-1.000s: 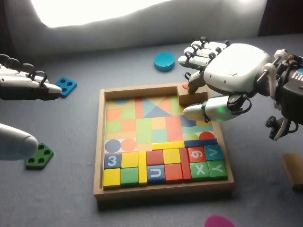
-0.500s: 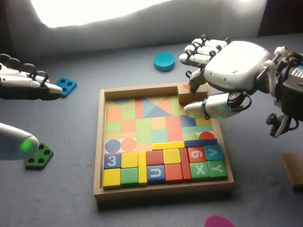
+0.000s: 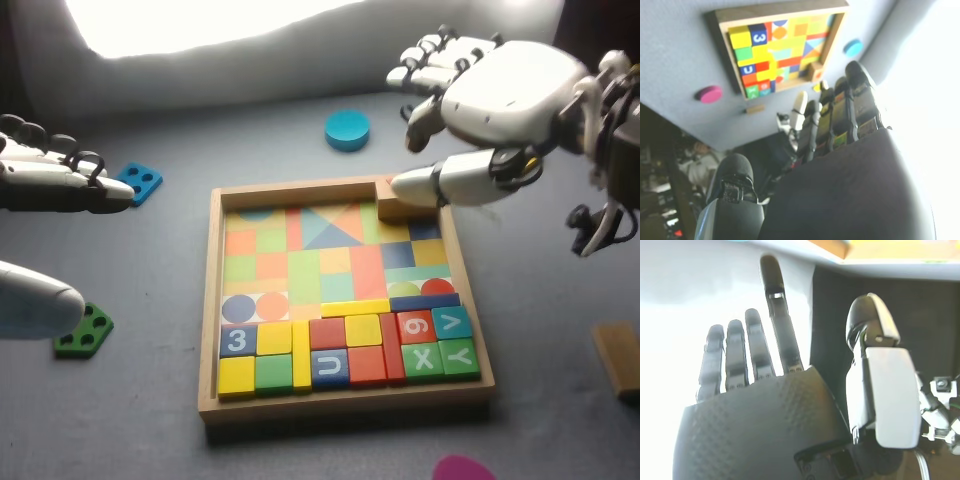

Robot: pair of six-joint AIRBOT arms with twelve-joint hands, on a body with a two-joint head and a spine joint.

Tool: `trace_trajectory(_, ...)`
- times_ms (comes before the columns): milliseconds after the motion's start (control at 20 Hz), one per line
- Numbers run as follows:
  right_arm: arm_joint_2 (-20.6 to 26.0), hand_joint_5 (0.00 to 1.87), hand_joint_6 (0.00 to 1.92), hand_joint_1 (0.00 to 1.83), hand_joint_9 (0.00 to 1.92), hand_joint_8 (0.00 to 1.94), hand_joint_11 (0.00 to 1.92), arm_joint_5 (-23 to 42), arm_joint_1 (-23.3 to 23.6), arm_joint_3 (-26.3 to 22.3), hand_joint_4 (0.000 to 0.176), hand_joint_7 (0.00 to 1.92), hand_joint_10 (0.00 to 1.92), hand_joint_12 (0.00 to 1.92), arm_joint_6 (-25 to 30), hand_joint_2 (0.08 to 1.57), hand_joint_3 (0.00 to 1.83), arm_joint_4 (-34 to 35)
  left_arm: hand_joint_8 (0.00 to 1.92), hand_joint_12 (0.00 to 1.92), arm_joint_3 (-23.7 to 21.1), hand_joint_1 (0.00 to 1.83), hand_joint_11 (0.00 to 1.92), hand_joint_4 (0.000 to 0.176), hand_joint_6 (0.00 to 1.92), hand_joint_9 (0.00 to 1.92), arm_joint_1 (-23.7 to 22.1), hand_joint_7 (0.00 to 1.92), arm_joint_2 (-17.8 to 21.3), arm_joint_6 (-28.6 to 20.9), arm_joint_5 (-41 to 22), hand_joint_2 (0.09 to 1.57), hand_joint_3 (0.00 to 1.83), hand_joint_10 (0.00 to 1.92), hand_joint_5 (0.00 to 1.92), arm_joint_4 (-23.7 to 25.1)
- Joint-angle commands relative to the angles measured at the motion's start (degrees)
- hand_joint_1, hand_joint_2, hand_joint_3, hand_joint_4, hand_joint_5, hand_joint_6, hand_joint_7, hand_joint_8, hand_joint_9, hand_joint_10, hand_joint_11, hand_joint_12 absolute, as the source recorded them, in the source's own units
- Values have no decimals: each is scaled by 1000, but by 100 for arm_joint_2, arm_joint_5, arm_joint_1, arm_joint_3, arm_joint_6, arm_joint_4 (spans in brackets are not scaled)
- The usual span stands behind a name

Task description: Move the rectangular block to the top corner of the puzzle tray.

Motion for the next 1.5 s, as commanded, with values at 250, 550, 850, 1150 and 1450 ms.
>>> trace_trajectory(250, 1103, 641, 350, 0, 0, 23, 0, 283, 655, -1174, 0, 146, 0, 0, 82, 1176, 2, 221, 6, 455, 6, 0, 0, 34, 4, 64, -109, 67, -15, -16, 486, 1227, 2, 7, 63, 55)
trace_trajectory(550, 2175, 707, 249, 0, 586, 93, 0, -82, 1075, -2397, 0, 756, 383, 1578, 54, 1198, 0, 296, 16, 1033, 77, 44, 203, 0, 12, 627, -22, 634, 17, -15, 486, 1282, 1, 38, 471, 55)
trace_trajectory(850, 2653, 724, 1511, 116, 769, 1418, 655, -340, 1283, -3073, 0, 847, 1730, 1921, -4, 1200, 1, 373, 594, 1520, 1, 13, 583, 0, 66, 877, 2, 1083, 56, -15, 486, 1346, 1, 1073, 1112, 55)
trace_trajectory(1150, 2653, 895, 1512, 0, 962, 1506, 792, -283, 1275, -3186, 0, 1040, 1887, 1921, -62, 1225, 1, 373, 1259, 1743, -5, 0, 733, 0, 1081, 985, -1, 1063, 54, -15, 486, 1334, 0, 1509, 850, 55)
trace_trajectory(1450, 2653, 896, 1470, 0, 939, 1499, 775, -282, 1281, -3236, 0, 1026, 1875, 1921, -132, 1228, 2, 373, 1308, 1780, 3, 0, 743, 0, 1115, 962, 0, 1026, 54, -15, 486, 1336, 0, 1544, 840, 55)
